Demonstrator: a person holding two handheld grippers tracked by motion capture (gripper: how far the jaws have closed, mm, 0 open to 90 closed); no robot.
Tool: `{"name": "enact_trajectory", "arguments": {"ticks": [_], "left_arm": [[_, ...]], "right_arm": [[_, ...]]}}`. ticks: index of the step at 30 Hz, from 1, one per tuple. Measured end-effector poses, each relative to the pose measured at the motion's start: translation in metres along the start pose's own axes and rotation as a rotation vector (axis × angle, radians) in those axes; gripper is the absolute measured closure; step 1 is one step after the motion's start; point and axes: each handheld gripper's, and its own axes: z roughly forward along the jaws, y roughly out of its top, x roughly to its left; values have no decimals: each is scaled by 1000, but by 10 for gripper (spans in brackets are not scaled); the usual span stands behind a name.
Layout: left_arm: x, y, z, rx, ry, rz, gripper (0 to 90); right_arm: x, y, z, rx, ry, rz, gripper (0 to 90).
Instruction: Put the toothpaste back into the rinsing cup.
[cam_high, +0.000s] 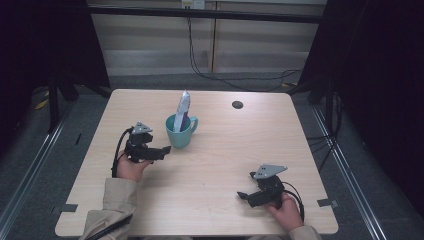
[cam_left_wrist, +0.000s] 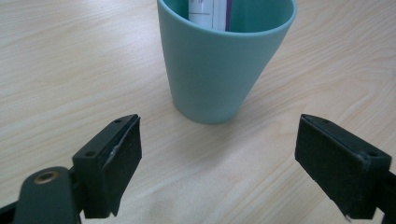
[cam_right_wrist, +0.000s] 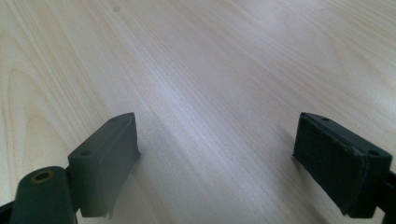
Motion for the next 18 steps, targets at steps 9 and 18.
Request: {"name": "enact_trajectory", "arguments": {"ticks": [9,18], "left_arm": [[0,-11,-2,3,-9,-1,148],[3,-23,-4,22,-5,3,148]], "right_arm": [[0,0,0,0,0,0,129],[0,0,0,0,0,0,129]]}}
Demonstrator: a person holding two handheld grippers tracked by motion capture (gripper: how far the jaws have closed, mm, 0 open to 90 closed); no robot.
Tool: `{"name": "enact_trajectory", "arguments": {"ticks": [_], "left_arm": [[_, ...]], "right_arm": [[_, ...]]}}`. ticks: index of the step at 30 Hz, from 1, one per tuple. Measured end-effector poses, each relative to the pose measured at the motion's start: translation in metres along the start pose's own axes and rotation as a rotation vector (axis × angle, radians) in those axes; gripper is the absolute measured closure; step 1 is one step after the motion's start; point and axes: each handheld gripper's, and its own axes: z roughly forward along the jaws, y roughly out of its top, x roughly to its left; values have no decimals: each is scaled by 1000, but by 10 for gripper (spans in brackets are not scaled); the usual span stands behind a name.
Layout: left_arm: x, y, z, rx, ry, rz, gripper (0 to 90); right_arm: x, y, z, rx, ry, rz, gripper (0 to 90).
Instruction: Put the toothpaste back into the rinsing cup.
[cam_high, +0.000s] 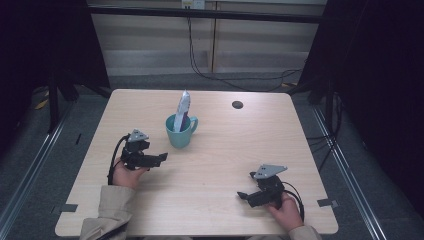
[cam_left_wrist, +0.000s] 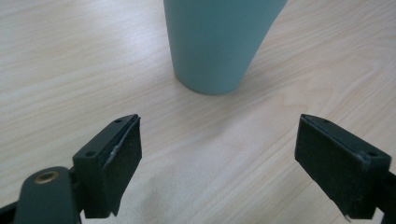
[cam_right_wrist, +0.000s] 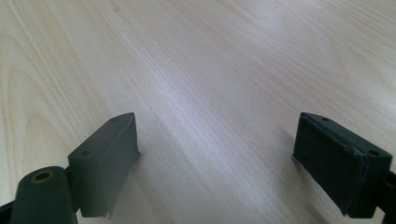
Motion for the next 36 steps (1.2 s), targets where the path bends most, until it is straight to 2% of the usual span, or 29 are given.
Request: {"name": "enact_trajectory", "arguments": {"ticks": [2,3,15,31,36], "left_arm": [[-1,-2,1,-4,-4,-8,148],[-1,-5,1,4,-5,6,148],[-2,-20,-2,29,-2,33,148],[0,-34,-8,27,-2,29,148],[-1,-39,-8,32,4,42,147]], "right_arm": [[0,0,0,0,0,0,129],[0,0,0,0,0,0,129],[0,0,0,0,0,0,129],[0,0,0,0,0,1,130],[0,0,0,0,0,0,129]]}}
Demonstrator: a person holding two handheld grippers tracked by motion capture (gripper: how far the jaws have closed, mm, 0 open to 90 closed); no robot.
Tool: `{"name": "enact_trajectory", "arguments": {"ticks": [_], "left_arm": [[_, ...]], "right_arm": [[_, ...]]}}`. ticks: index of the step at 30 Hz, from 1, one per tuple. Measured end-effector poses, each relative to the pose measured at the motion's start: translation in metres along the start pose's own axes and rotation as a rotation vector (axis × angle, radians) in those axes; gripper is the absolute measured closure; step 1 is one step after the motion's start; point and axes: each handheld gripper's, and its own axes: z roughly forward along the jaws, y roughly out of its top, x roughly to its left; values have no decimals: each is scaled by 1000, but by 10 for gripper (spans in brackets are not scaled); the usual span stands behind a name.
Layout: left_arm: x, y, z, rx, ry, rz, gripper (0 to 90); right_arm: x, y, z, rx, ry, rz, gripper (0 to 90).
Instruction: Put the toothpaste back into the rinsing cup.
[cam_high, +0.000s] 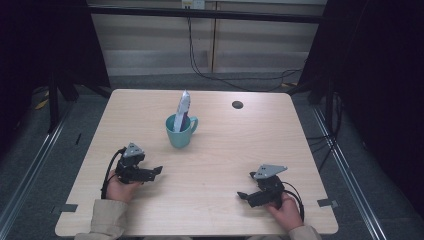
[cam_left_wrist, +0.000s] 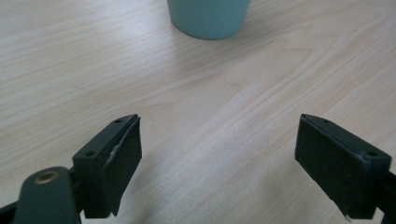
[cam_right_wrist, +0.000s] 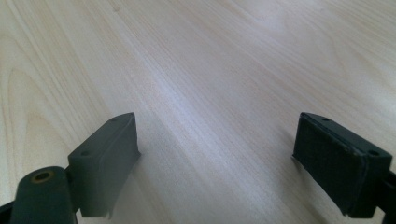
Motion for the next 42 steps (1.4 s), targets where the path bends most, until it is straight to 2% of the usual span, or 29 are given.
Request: {"name": "enact_trajectory", "arguments": {"ticks": [6,11,16,18,23,37,42], "left_arm": [[-2,-4,-1,-4,7,7,141],[-4,-7,-2,10,16,39,137],[-5,-10,0,7,14,34,133],[-5,-11,0,22,24,56,130],[-6,-12,1,22,21,48,125],[-7,-16,3,53,40,69,112],[-7,-16,4,53,37,60,102]], "right_arm": [[0,0,0,0,0,0,129],[0,0,0,0,0,0,129],[0,0,0,0,0,0,129],[0,0,0,0,0,0,129],[0,0,0,0,0,0,129],[0,0,0,0,0,0,129],[0,0,0,0,0,1,129]]}}
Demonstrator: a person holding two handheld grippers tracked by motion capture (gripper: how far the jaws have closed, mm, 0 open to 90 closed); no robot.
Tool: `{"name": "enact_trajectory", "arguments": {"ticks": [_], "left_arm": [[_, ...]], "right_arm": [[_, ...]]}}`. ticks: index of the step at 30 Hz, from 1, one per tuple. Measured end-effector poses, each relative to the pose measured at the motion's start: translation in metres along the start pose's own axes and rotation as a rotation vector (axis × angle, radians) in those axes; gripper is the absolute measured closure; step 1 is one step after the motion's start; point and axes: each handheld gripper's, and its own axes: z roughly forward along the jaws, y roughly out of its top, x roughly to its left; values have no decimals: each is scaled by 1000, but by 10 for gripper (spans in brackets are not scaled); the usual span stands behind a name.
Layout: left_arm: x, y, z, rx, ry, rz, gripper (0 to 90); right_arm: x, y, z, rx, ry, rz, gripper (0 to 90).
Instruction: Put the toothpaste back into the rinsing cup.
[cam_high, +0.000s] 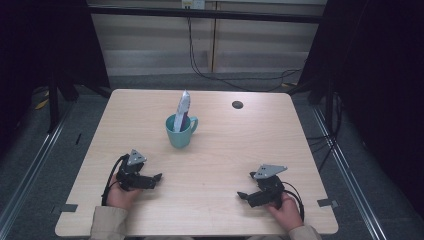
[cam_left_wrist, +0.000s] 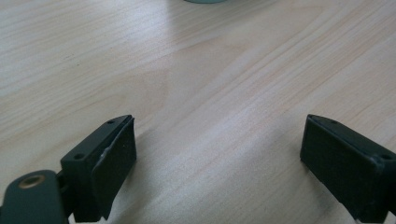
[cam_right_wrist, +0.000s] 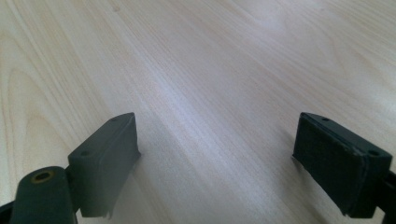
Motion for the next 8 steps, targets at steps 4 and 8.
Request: {"name": "enact_trajectory", "arguments": {"ticks": [4,8], "left_arm": [[0,0,0,0,-1,-1,99],[0,0,0,1,-8,-3,92]], "right_arm": [[0,0,0,0,0,0,129],[0,0,0,0,0,0,130]]}}
